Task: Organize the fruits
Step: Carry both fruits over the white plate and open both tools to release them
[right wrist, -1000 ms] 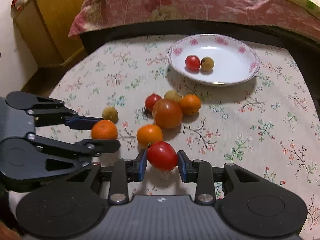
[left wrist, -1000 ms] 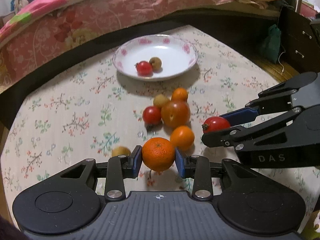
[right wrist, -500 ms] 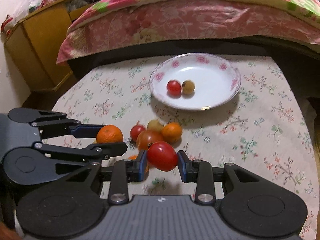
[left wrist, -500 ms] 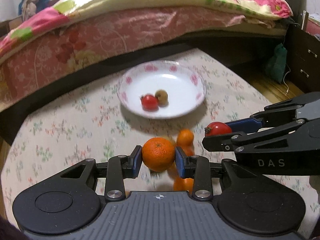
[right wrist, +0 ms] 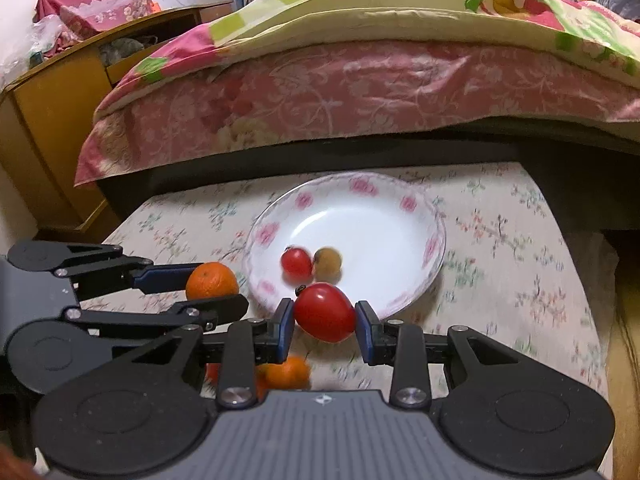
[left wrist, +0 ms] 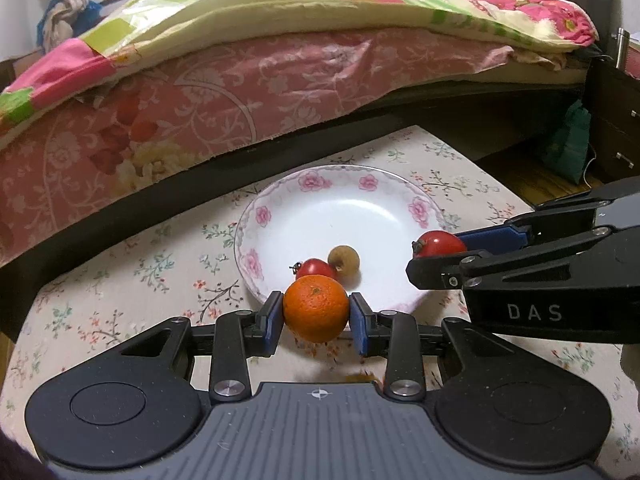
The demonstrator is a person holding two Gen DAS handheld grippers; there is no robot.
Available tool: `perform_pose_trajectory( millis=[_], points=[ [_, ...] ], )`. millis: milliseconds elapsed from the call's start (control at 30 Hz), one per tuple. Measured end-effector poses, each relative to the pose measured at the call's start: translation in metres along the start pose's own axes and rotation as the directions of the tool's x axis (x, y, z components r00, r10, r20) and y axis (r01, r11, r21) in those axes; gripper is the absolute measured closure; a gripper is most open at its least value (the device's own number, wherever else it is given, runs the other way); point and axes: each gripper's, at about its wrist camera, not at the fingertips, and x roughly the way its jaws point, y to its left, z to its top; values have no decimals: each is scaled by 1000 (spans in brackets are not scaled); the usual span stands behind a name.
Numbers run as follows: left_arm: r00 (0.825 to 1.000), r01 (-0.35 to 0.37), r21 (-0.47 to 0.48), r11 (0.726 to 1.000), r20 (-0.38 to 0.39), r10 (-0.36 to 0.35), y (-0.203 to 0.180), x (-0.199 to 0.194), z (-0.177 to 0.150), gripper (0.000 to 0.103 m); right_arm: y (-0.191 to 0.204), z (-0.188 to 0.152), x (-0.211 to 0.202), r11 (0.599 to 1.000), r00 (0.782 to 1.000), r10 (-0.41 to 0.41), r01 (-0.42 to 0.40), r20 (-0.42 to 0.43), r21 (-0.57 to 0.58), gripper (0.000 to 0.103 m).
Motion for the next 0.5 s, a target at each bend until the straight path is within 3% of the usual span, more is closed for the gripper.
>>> perform_pose_trajectory(
  millis=[500],
  points=[
    [999, -13, 11, 1000, -29, 13, 3, 24, 4, 61, -17, 10, 37, 1000, 1000, -13, 13, -26, -4, 70]
  ],
)
